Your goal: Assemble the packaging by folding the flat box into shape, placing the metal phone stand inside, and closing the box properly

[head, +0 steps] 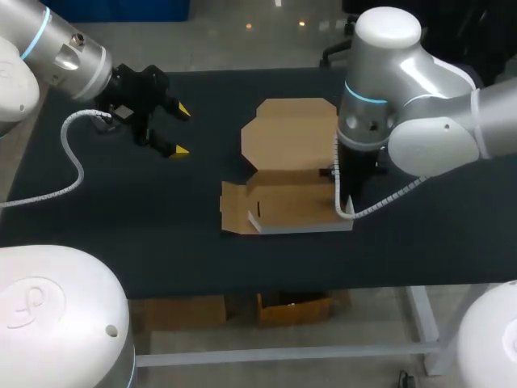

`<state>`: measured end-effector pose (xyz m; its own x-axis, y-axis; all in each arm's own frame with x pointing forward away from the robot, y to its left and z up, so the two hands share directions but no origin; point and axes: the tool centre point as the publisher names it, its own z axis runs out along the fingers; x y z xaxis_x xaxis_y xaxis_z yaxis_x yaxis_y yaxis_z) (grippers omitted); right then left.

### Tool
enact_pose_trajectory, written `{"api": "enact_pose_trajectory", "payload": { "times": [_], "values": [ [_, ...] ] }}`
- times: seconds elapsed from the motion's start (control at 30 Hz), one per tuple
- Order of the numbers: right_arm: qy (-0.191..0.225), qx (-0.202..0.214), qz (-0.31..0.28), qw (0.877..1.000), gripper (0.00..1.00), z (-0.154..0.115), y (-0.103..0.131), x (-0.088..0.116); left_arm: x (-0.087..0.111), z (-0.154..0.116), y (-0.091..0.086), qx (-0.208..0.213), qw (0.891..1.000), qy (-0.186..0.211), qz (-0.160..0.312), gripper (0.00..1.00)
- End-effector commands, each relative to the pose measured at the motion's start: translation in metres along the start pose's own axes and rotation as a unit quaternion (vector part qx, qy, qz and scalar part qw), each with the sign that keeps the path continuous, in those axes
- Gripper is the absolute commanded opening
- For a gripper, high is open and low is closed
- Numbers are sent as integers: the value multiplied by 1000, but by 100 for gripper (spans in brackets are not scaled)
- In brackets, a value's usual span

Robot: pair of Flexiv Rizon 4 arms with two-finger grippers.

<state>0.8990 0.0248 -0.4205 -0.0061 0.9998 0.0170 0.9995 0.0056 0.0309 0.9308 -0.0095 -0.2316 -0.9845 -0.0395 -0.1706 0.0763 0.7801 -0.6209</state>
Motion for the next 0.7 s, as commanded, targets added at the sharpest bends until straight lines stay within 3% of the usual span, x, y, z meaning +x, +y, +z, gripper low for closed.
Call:
{"api": "enact_pose_trajectory", "payload": {
  "times": [0.03,0.17,0.3,0.37,0.57,0.7],
  "values": [
    [0,0,0,1000,0,0,0,0,-1,-5,-8,-8,1000,-3,9,100],
    [0,0,0,1000,0,0,0,0,7,-17,-29,-39,999,-11,-5,100],
    [0,0,0,1000,0,0,0,0,18,-21,-38,-79,994,8,-75,100],
    [0,0,0,1000,0,0,0,0,27,-20,-39,-58,993,17,-99,100],
    [0,0,0,1000,0,0,0,0,54,-11,-33,-50,987,38,-149,100],
    [0,0,0,1000,0,0,0,0,72,8,-19,-48,972,73,-218,100]
  ]
}}
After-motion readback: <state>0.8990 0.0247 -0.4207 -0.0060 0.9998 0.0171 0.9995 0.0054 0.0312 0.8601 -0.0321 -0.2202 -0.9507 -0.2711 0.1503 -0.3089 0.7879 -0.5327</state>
